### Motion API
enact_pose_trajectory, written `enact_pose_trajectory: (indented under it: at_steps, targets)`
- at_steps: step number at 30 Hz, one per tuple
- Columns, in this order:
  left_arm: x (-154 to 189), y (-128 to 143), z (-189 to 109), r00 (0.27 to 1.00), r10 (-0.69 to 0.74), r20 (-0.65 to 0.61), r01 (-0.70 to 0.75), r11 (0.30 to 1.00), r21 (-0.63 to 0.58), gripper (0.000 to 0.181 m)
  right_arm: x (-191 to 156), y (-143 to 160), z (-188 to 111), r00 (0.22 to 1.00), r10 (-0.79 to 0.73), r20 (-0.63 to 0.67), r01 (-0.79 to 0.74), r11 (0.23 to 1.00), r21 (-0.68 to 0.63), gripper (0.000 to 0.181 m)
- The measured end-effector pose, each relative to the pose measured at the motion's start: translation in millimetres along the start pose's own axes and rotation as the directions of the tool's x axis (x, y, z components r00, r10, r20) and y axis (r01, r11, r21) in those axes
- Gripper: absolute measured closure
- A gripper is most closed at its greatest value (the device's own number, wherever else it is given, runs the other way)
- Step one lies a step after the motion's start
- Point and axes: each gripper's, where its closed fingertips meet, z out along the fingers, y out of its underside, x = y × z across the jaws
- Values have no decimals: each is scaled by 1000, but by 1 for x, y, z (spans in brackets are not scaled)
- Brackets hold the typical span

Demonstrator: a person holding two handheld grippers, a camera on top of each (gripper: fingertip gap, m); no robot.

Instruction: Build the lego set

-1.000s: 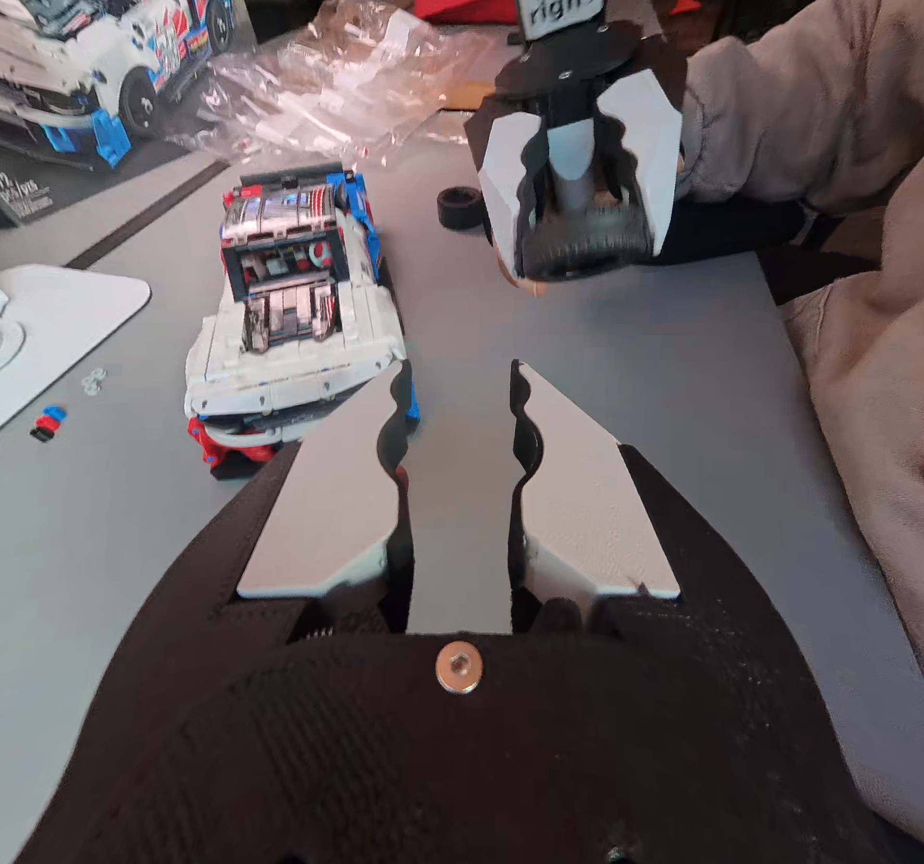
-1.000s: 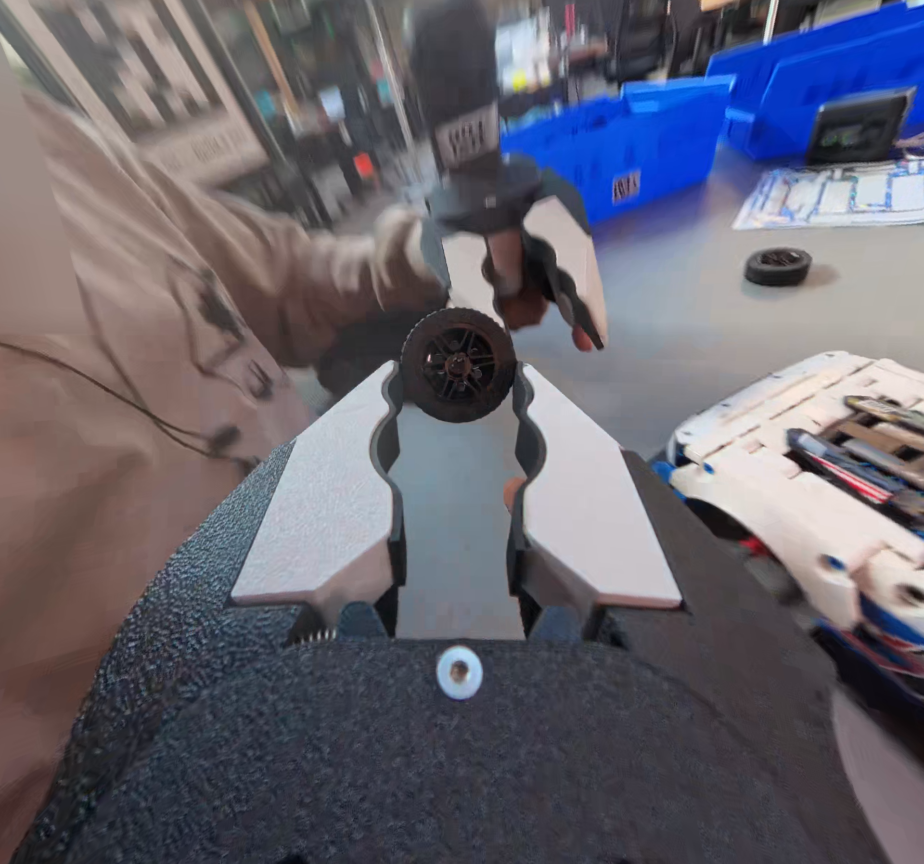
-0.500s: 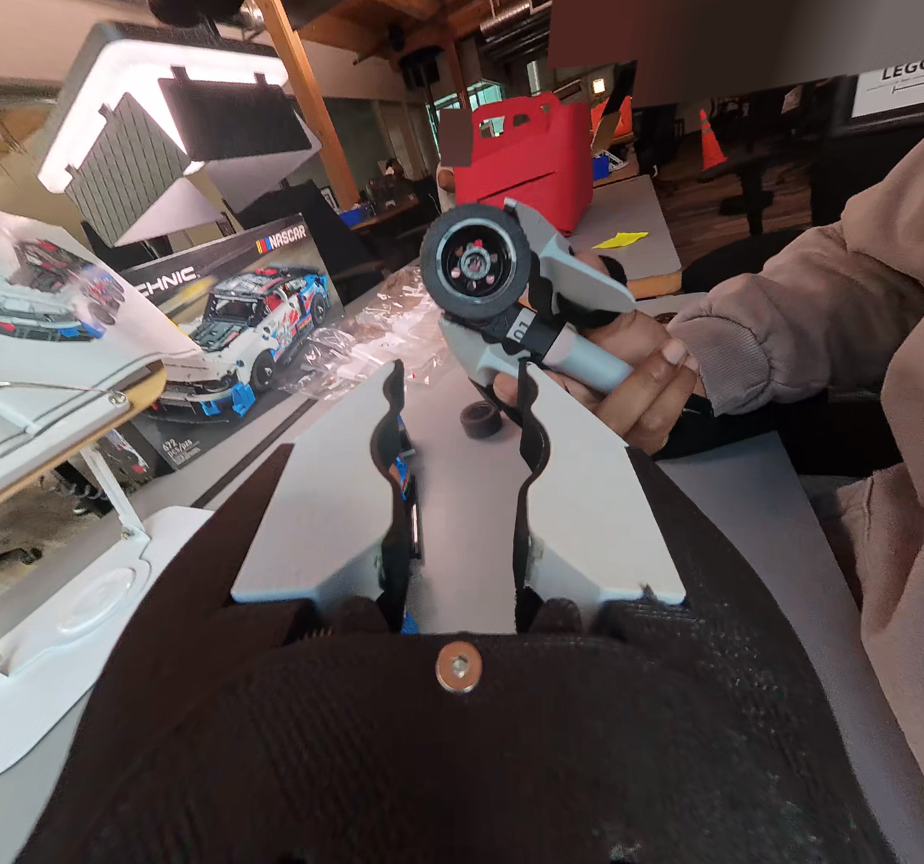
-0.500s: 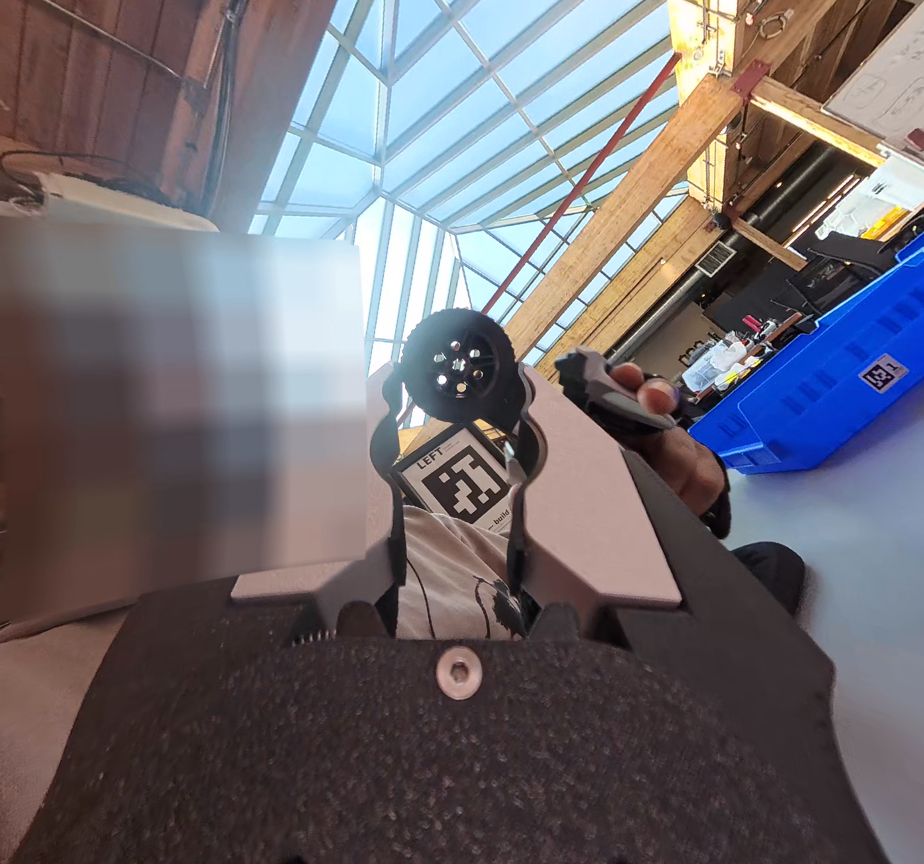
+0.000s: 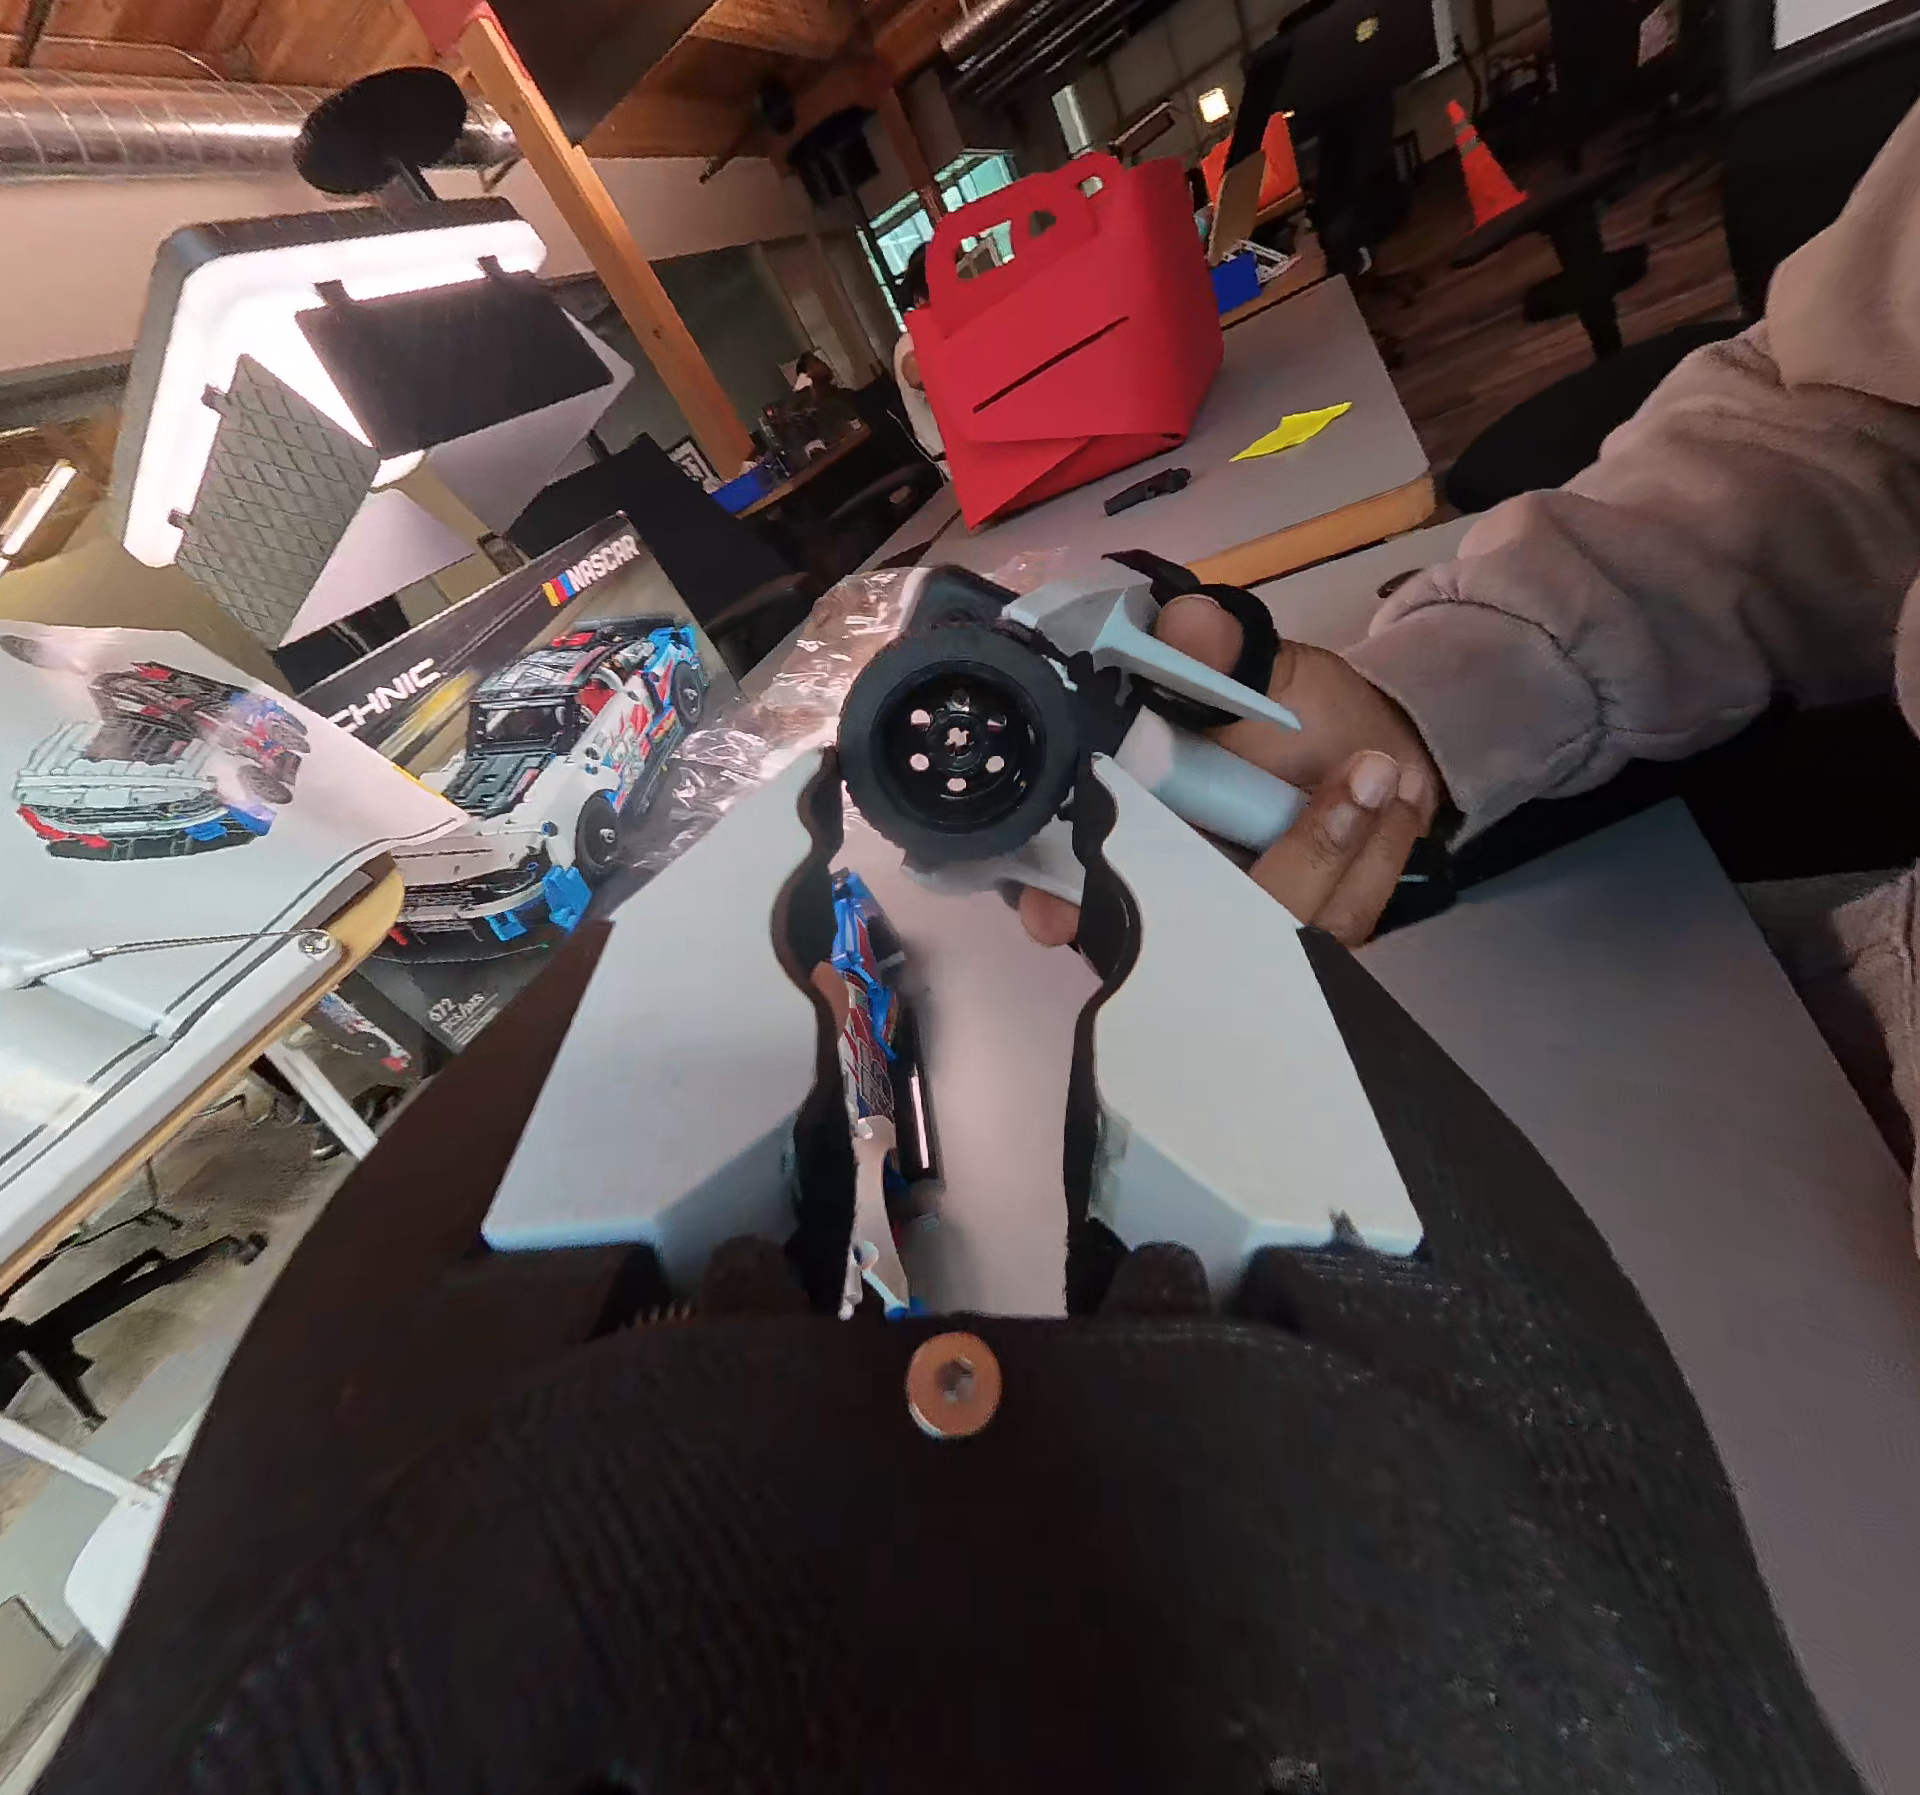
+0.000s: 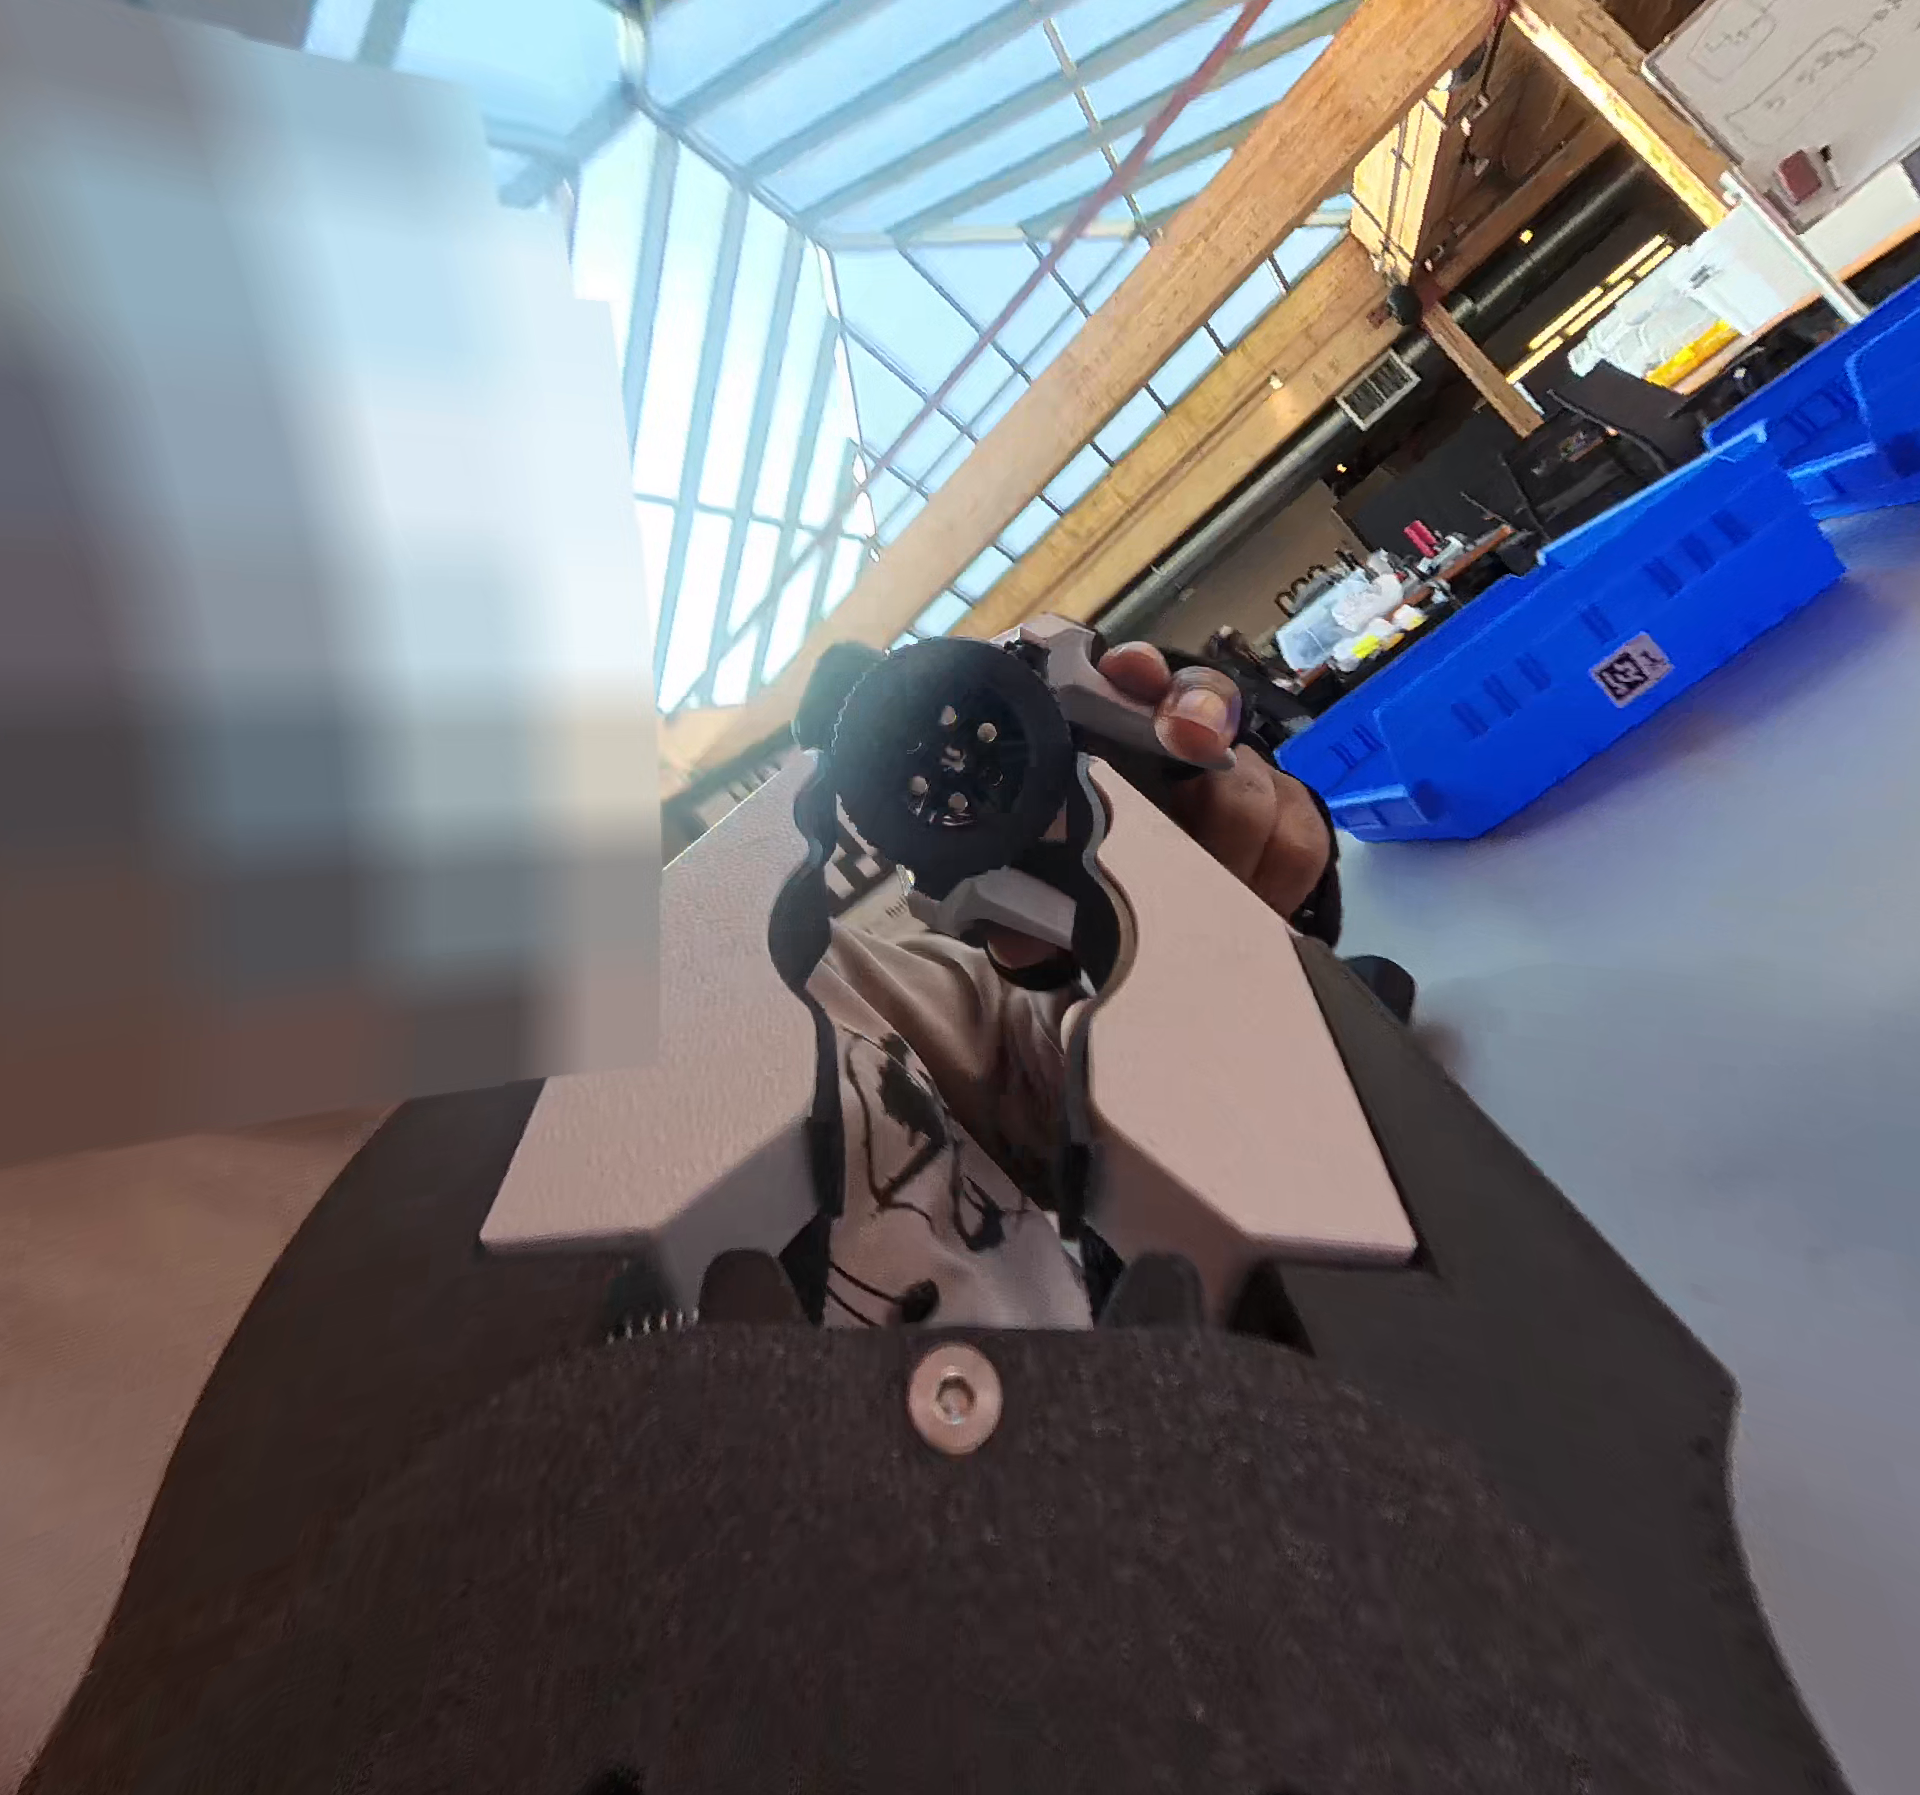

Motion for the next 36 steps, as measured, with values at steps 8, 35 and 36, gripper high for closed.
enact_pose_trajectory:
  at_steps: [8,35,36]
  targets:
    - [28,30,-14,965,1,-263,-17,998,-59,140,16,37,-13,936,-328,-129,247,872,-422,133]
    - [-52,128,-24,923,-381,51,375,866,-331,111,103,11,-89,434,-807,-399,354,561,-749,138]
    - [-65,144,-30,918,-383,103,393,842,-370,107,112,10,-97,373,-831,-413,340,536,-772,138]
